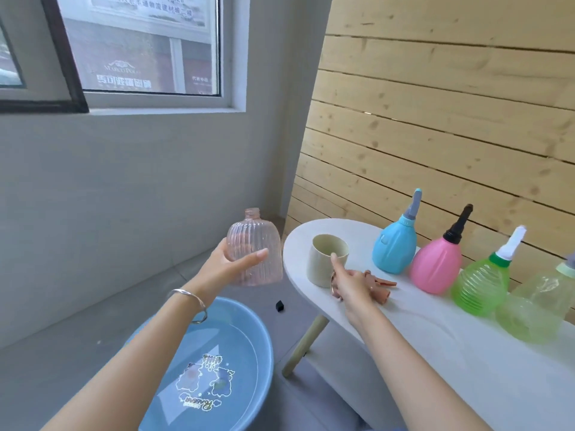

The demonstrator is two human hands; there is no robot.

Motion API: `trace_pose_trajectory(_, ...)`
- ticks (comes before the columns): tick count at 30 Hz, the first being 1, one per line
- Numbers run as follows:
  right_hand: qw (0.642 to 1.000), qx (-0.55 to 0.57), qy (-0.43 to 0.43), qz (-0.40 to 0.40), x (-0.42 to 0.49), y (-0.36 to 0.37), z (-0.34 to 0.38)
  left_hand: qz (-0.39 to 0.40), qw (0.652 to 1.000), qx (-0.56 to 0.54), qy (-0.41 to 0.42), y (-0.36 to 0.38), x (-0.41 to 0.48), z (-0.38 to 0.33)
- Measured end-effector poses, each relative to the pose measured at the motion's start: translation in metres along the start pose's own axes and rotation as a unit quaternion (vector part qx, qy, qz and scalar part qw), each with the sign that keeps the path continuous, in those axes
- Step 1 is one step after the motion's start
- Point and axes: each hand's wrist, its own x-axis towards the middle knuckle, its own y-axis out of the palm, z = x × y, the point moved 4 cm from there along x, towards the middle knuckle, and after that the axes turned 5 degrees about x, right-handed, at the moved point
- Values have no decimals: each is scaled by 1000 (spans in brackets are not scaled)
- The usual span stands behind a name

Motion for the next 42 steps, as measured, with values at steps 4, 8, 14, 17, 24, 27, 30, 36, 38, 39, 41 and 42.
trace_pose_trajectory(4,994,2,-107,-8,-22,23,34,-71,995,68,-25,-60,-10,14)
trace_pose_trajectory(8,971,-47,-161,173,-30,92,61,-151,978,135,-48,-123,-26,28)
trace_pose_trajectory(14,930,-197,-85,298,-9,201,-27,-175,957,207,-103,-184,-14,113)
trace_pose_trajectory(17,904,-278,-58,318,7,224,-106,-165,951,221,-140,-193,-5,165)
trace_pose_trajectory(24,824,-424,-169,335,35,235,-201,-164,953,198,-160,-196,3,261)
trace_pose_trajectory(27,813,-434,-207,329,42,236,-230,-164,953,202,-158,-197,2,287)
trace_pose_trajectory(30,755,-494,-283,326,45,235,-247,-177,954,189,-147,-196,2,303)
trace_pose_trajectory(36,705,-511,-452,193,44,243,-263,-166,957,192,-140,-184,-7,322)
trace_pose_trajectory(38,707,-504,-469,163,44,244,-270,-169,958,182,-142,-183,-10,327)
trace_pose_trajectory(39,706,-501,-478,150,43,245,-272,-171,959,177,-143,-184,-11,329)
trace_pose_trajectory(41,692,-504,-499,137,39,247,-276,-175,958,175,-146,-185,-15,332)
trace_pose_trajectory(42,679,-505,-515,137,36,248,-276,-177,958,174,-147,-186,-16,333)
